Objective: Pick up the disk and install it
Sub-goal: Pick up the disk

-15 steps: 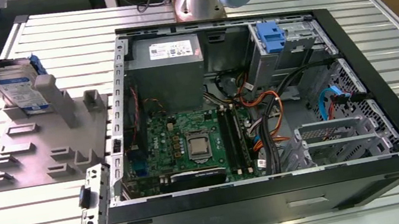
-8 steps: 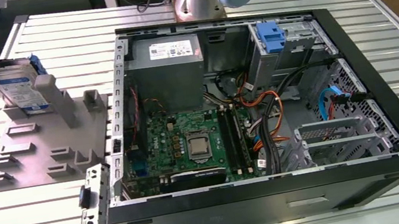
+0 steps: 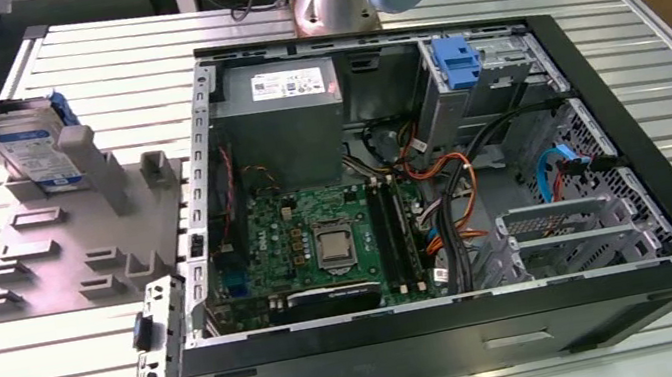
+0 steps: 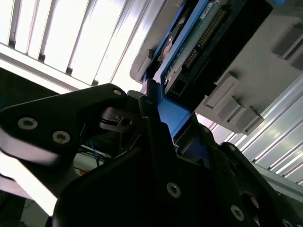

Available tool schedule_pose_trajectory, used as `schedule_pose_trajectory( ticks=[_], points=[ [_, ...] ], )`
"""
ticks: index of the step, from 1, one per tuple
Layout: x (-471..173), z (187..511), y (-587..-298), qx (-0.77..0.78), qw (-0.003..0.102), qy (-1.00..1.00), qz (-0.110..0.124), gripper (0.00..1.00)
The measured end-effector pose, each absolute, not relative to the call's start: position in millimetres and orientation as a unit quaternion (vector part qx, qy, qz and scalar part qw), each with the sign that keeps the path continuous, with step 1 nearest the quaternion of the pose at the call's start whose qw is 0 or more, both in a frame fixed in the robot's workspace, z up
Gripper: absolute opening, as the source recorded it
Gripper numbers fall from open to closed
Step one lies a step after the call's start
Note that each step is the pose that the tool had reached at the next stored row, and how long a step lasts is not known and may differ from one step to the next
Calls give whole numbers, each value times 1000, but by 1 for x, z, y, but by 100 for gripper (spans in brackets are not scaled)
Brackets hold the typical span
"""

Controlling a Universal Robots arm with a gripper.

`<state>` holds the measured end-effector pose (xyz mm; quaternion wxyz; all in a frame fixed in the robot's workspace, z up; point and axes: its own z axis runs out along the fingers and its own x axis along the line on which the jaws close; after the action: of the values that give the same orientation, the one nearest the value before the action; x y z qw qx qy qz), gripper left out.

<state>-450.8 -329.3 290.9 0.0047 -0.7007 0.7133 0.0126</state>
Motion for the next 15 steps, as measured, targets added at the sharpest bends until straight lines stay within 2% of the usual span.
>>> schedule_pose_trajectory(
  ticks=[15],
  points=[
    [-451, 291, -329, -703, 5, 711, 13, 38]
  ],
)
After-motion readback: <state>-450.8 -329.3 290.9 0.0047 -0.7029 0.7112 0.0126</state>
